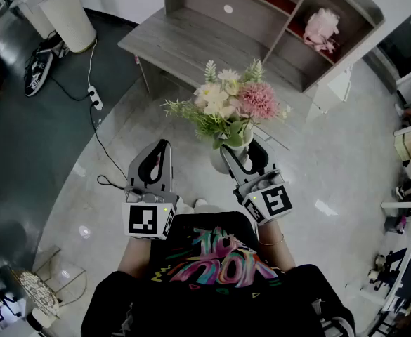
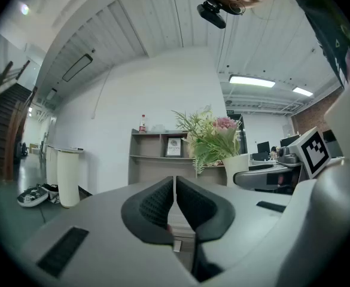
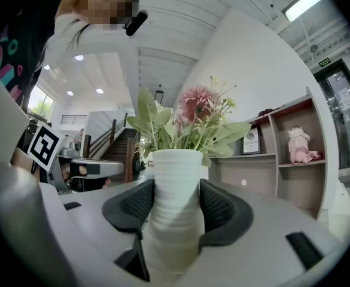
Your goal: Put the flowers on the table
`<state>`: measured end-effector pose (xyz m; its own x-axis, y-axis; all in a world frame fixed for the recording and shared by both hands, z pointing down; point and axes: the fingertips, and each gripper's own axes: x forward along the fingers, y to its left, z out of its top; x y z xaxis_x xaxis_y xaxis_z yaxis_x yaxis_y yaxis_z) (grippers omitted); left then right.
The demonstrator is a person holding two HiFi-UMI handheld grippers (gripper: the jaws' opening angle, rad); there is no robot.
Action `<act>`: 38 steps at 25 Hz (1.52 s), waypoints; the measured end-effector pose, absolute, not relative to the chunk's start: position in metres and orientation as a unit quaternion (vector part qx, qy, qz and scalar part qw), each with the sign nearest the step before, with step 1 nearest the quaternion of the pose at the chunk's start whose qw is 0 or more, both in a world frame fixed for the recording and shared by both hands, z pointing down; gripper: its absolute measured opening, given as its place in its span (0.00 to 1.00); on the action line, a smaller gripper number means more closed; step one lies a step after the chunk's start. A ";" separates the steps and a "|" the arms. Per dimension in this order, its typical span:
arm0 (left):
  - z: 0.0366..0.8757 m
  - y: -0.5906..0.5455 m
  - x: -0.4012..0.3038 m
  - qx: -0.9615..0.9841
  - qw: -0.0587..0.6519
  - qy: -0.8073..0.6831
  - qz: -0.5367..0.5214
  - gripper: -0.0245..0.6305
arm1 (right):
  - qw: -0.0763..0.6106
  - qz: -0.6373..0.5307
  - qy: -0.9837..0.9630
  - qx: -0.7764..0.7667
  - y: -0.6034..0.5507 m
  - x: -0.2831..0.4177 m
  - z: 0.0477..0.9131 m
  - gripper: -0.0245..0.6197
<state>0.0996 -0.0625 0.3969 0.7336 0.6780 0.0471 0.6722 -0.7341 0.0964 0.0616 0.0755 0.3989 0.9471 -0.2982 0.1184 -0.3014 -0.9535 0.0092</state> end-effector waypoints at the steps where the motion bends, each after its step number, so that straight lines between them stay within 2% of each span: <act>1: 0.397 -0.064 0.099 0.931 0.035 0.362 0.039 0.09 | 0.011 0.058 -0.152 0.987 0.075 0.061 0.399 0.43; 38: 0.386 -0.079 0.083 0.947 0.017 0.318 0.037 0.09 | -0.018 0.060 -0.195 0.979 0.072 0.058 0.396 0.43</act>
